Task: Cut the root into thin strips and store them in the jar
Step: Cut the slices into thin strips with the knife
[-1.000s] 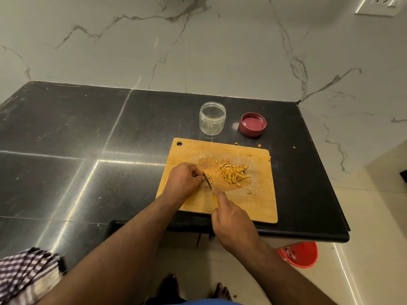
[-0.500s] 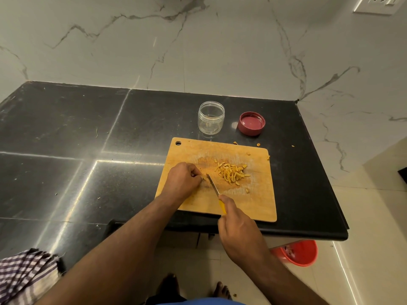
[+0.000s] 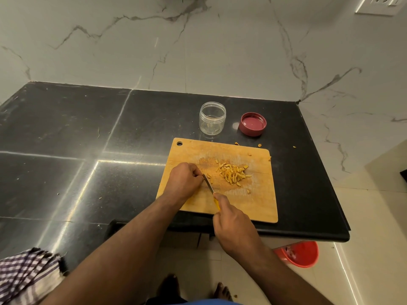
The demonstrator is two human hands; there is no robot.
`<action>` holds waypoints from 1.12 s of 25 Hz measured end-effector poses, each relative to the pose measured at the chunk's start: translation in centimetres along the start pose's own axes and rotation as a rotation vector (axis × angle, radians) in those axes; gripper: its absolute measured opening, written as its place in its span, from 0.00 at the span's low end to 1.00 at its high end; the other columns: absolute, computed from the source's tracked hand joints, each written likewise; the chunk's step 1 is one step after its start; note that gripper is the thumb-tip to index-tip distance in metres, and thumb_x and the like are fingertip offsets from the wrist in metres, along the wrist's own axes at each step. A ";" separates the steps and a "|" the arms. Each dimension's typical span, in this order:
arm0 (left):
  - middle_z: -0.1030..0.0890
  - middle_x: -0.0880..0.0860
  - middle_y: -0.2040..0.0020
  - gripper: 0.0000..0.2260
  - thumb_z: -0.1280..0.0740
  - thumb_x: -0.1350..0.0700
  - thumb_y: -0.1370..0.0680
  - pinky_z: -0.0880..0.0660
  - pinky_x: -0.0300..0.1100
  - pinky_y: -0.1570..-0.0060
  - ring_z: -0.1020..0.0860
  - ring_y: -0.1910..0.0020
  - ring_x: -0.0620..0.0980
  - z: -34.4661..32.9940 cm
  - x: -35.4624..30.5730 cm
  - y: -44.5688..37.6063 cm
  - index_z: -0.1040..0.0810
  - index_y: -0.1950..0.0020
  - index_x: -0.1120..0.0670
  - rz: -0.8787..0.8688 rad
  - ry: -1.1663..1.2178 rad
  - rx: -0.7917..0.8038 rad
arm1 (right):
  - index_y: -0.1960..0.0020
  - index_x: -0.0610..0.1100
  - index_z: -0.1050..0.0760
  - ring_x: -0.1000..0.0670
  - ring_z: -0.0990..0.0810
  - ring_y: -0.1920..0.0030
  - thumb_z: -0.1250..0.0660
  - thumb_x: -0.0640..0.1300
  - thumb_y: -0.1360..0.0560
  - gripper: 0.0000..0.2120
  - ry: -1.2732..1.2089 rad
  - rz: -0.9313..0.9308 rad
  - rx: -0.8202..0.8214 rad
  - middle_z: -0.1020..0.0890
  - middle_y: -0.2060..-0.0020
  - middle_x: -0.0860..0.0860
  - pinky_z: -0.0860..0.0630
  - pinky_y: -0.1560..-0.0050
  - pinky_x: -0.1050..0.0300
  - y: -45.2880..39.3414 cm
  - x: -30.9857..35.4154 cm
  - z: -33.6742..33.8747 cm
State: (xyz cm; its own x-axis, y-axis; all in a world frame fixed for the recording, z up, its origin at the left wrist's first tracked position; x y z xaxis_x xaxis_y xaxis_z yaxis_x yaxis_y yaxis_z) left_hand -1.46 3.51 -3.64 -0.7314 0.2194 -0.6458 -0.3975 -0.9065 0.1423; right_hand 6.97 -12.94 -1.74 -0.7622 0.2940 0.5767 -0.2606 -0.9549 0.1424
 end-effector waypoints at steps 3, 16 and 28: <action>0.19 0.47 0.58 0.04 0.31 0.58 0.22 0.34 0.33 0.68 0.24 0.61 0.43 -0.1 0.0 0.0 0.17 0.55 0.52 0.006 -0.005 0.001 | 0.24 0.52 0.42 0.54 0.27 0.62 0.46 0.46 0.17 0.22 -0.036 0.000 -0.003 0.25 0.58 0.55 0.36 0.64 0.59 1.8 -0.5 0.0; 0.18 0.47 0.57 0.03 0.30 0.56 0.21 0.25 0.38 0.61 0.22 0.59 0.45 -0.4 0.2 0.2 0.18 0.55 0.51 0.068 0.033 -0.018 | 0.23 0.50 0.43 0.50 0.25 0.57 0.47 0.45 0.17 0.23 0.020 0.010 -0.005 0.22 0.50 0.49 0.32 0.58 0.55 -0.2 0.1 0.2; 0.17 0.48 0.54 0.03 0.31 0.57 0.21 0.25 0.40 0.58 0.22 0.56 0.45 -0.3 0.4 0.3 0.17 0.51 0.51 0.043 0.030 0.015 | 0.26 0.58 0.41 0.55 0.26 0.62 0.46 0.47 0.17 0.20 -0.105 -0.050 -0.043 0.24 0.58 0.57 0.34 0.67 0.63 3.1 -1.6 1.6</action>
State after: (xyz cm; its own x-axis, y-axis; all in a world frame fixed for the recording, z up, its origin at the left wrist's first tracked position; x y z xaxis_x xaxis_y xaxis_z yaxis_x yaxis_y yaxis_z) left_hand -1.73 3.21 -4.03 -0.7315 0.1691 -0.6606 -0.3742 -0.9094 0.1816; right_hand 8.32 -16.44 -0.97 -0.6822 0.3328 0.6510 -0.3235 -0.9359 0.1395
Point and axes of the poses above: each hand's wrist, its own y-axis away from the middle knuckle, its own z-axis out of the back of the hand, x = y × z, the point moved 2 cm from there along -y, towards the middle knuckle
